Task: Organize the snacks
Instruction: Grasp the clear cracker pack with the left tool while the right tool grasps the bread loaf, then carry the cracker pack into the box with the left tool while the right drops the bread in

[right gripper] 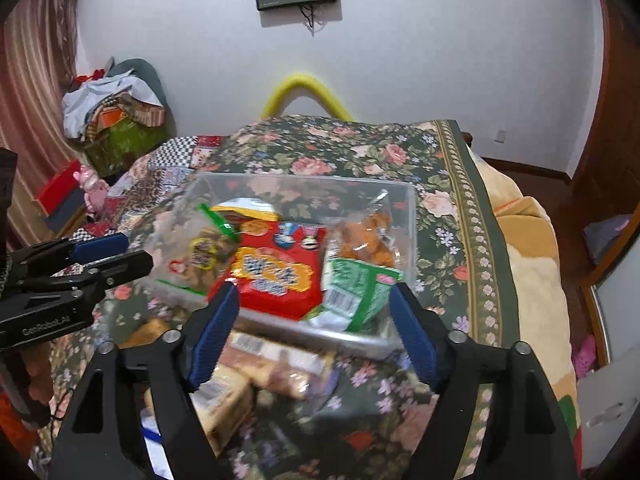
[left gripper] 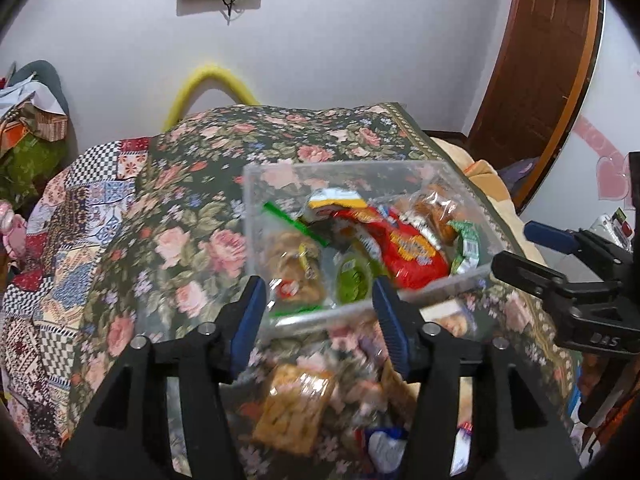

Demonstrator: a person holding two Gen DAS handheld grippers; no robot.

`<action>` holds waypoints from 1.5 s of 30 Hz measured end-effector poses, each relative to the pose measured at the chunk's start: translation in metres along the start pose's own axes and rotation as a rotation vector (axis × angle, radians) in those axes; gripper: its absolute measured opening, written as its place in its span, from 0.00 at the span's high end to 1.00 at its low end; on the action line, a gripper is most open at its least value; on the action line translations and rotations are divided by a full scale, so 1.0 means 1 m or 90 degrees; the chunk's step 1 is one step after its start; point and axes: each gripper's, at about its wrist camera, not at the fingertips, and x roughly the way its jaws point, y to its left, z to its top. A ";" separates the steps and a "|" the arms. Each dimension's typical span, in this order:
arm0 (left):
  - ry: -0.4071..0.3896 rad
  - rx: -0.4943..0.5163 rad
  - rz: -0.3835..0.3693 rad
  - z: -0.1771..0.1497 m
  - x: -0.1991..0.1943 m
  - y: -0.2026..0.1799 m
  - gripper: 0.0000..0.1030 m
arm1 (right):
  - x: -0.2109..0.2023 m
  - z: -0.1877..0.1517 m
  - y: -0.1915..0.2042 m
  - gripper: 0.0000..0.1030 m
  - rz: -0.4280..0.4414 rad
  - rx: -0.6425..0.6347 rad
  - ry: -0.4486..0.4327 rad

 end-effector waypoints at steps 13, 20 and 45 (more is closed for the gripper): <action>0.062 -0.029 0.006 -0.057 -0.001 0.037 0.38 | 0.014 -0.029 0.051 0.16 0.054 -0.001 0.061; 0.099 -0.035 -0.012 -0.081 0.014 0.043 0.38 | 0.039 -0.049 0.062 0.16 0.032 0.013 0.107; 0.113 -0.061 -0.033 -0.105 0.039 0.033 0.57 | 0.026 -0.066 0.054 0.49 0.044 0.002 0.118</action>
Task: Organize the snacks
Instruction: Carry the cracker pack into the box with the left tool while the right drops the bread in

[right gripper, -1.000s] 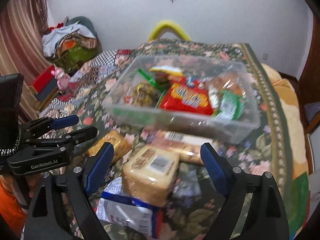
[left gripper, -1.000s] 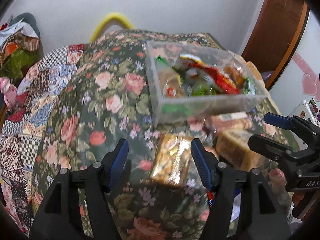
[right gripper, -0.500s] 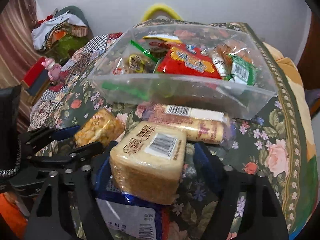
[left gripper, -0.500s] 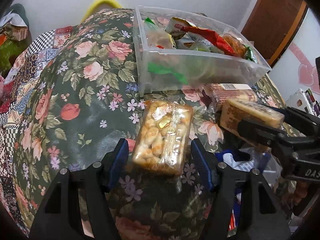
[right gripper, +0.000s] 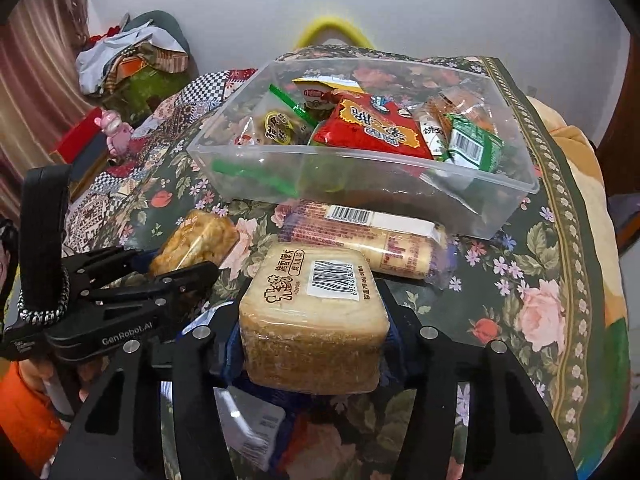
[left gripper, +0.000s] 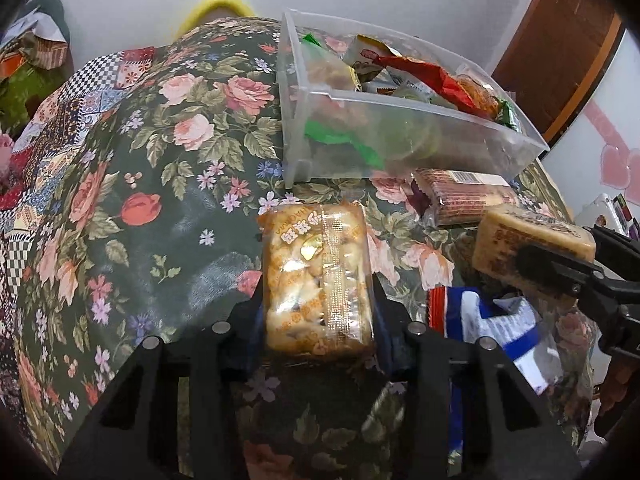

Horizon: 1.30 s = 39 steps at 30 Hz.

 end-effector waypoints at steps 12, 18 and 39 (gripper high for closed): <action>-0.067 0.009 0.015 0.007 -0.055 -0.013 0.57 | -0.041 0.003 -0.005 0.49 0.003 -0.002 -0.060; -0.109 0.016 0.011 0.024 -0.082 -0.024 0.57 | -0.057 0.012 -0.010 0.49 0.004 0.002 -0.095; -0.148 0.013 0.004 0.110 -0.056 -0.043 0.57 | -0.061 0.068 -0.040 0.49 -0.008 0.015 -0.183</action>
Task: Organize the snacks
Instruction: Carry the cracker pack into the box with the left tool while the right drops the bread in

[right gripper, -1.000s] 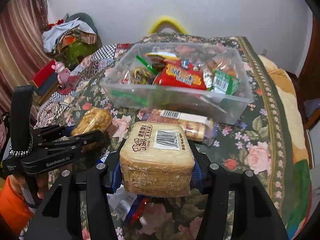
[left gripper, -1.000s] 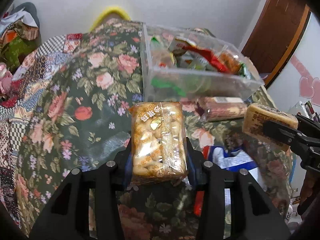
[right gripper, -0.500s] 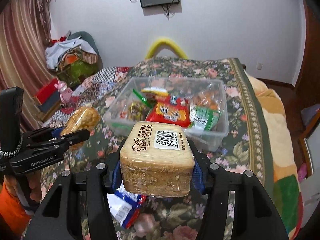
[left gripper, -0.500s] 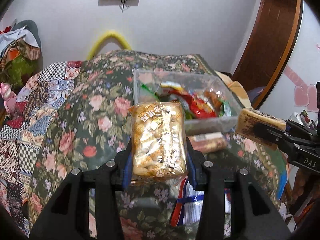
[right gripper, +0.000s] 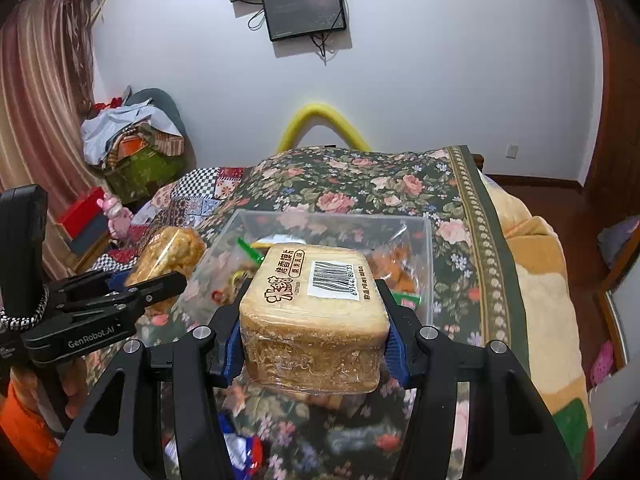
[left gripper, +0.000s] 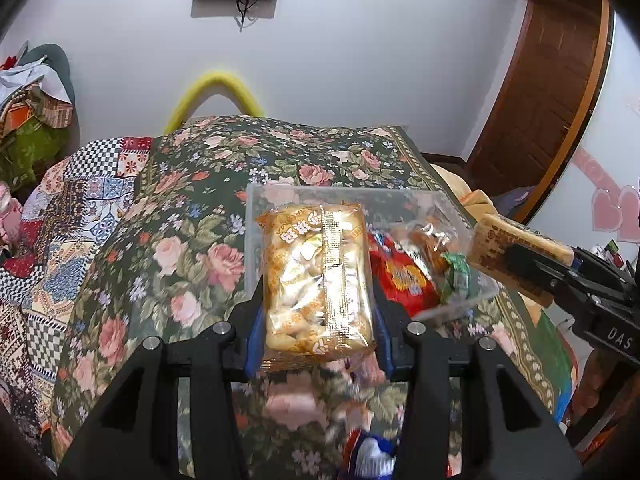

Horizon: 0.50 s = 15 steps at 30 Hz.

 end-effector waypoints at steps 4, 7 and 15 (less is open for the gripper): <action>0.003 0.003 0.005 0.014 0.019 -0.001 0.57 | 0.010 0.008 -0.004 0.49 -0.002 -0.002 -0.004; 0.009 0.003 0.003 0.023 0.033 -0.001 0.57 | 0.020 0.013 -0.008 0.49 -0.003 -0.001 -0.004; 0.034 0.015 0.022 0.038 0.075 -0.004 0.57 | 0.057 0.024 -0.017 0.49 -0.006 0.009 0.015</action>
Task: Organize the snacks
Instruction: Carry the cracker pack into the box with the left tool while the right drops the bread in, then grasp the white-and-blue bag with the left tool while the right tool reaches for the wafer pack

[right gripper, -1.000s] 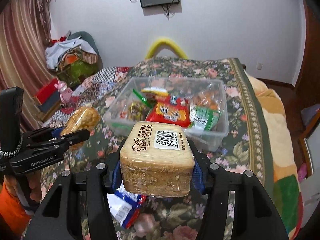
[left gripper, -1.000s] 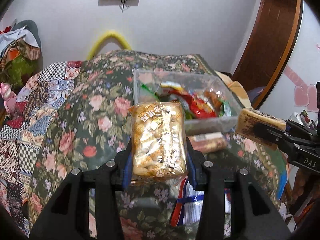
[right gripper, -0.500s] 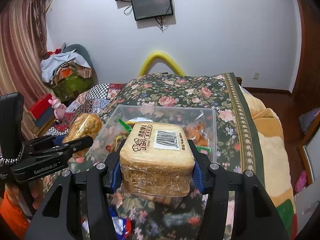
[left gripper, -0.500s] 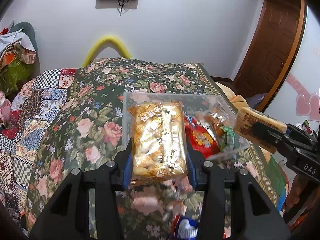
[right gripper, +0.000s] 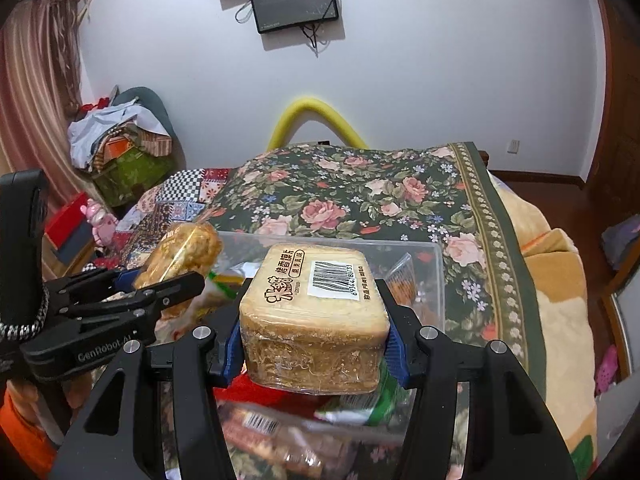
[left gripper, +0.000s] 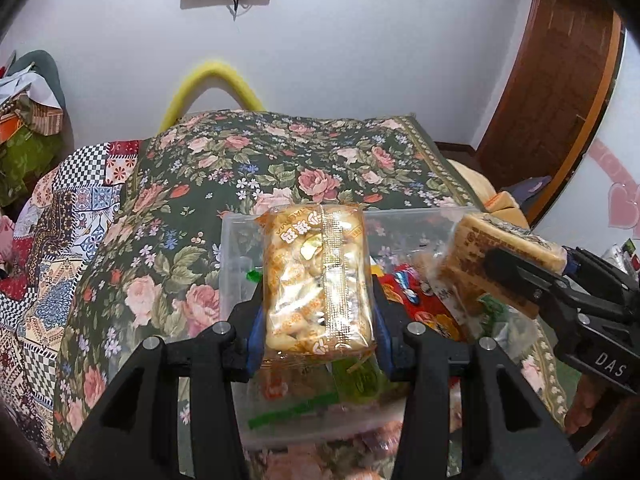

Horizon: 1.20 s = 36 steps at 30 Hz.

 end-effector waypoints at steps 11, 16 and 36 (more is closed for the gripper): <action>0.018 -0.006 0.015 0.010 0.032 0.005 0.57 | 0.040 0.009 -0.005 0.49 -0.006 -0.001 0.039; 0.017 -0.010 0.030 0.014 0.036 0.007 0.56 | 0.053 0.010 -0.002 0.49 0.000 -0.010 0.057; -0.010 0.038 0.015 -0.014 -0.039 -0.019 0.31 | -0.006 -0.004 -0.006 0.45 -0.002 -0.033 0.031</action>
